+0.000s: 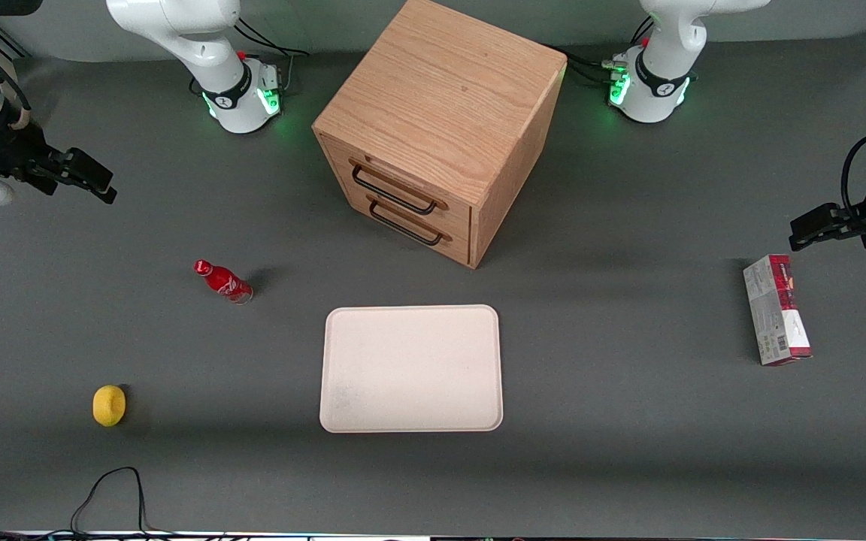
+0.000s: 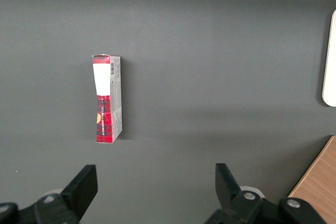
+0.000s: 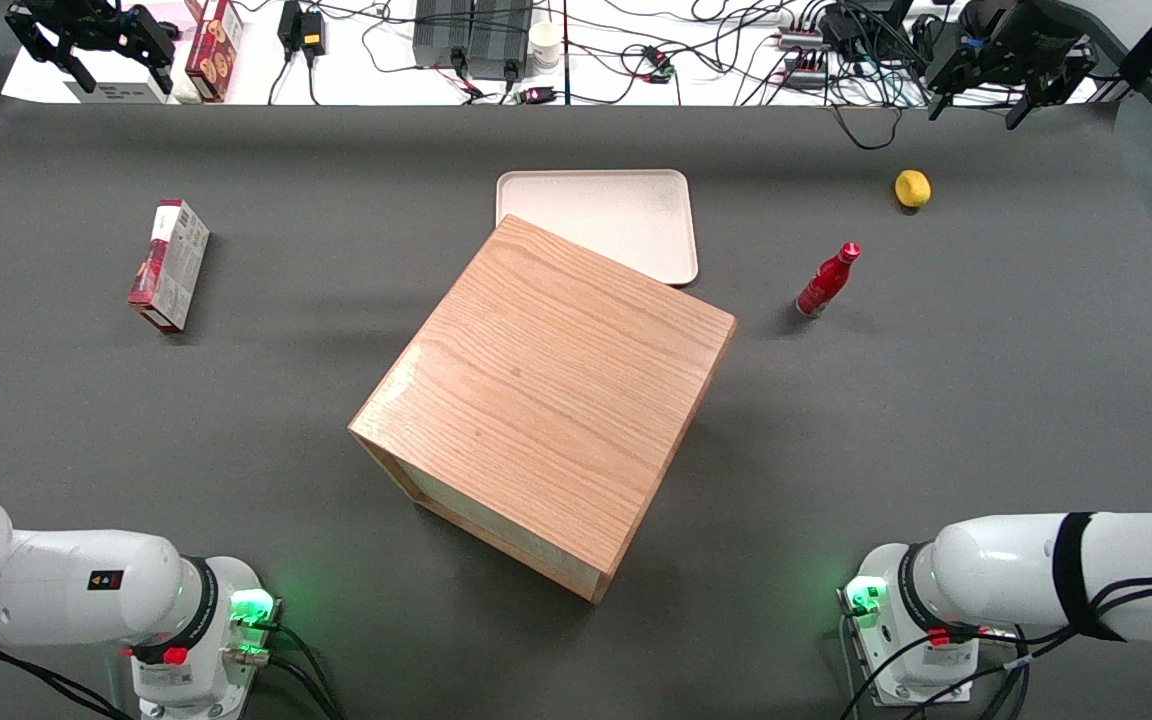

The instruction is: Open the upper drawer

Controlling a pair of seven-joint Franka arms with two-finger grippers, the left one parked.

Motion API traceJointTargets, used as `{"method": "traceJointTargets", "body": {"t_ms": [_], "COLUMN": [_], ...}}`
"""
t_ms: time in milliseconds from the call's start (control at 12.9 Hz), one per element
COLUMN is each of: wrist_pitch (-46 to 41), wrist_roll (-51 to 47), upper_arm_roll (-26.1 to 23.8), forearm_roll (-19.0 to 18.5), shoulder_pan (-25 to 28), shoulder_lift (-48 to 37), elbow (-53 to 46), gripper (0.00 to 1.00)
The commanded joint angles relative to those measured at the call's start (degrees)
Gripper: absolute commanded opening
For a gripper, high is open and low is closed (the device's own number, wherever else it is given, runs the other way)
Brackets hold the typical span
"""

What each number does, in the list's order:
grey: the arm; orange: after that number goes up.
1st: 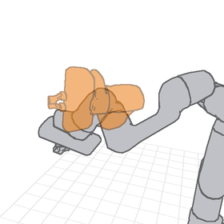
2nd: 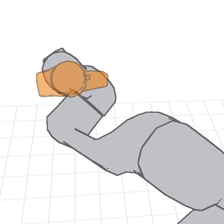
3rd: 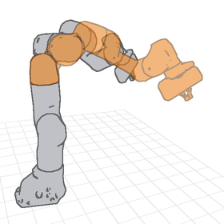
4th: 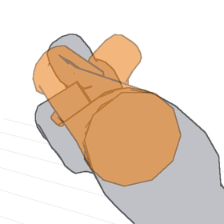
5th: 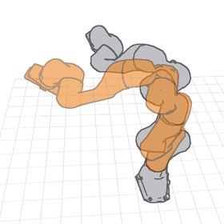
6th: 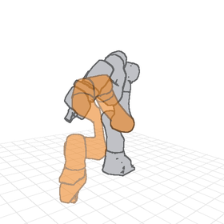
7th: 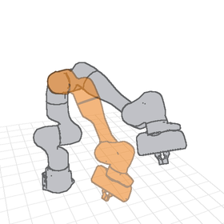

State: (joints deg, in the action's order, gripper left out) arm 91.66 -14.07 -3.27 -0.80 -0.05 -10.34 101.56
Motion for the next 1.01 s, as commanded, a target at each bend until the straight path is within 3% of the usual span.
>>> {"method": "traceJointTargets", "body": {"t_ms": [0, 311, 544, 700, 933], "wrist_pitch": [-1.8, -1.8, -1.7, -1.8, -1.9], "wrist_roll": [0.9, 0.8, 1.8, 7.6, 8.1], "upper_arm_roll": [-0.2, -1.8, -9.6, -14.6, -20.1], "forearm_roll": [0.6, 0.9, 1.1, 0.4, -0.1], "shoulder_pan": [-0.3, 0.1, 0.0, 0.1, 0.7], "shoulder_lift": [1.0, 10.5, 16.0, 20.3, 21.8], "elbow": [-2.3, -12.2, -17.3, -22.3, -22.8], "gripper": [1.00, 1.00, 1.00, 1.00, 1.00]}}
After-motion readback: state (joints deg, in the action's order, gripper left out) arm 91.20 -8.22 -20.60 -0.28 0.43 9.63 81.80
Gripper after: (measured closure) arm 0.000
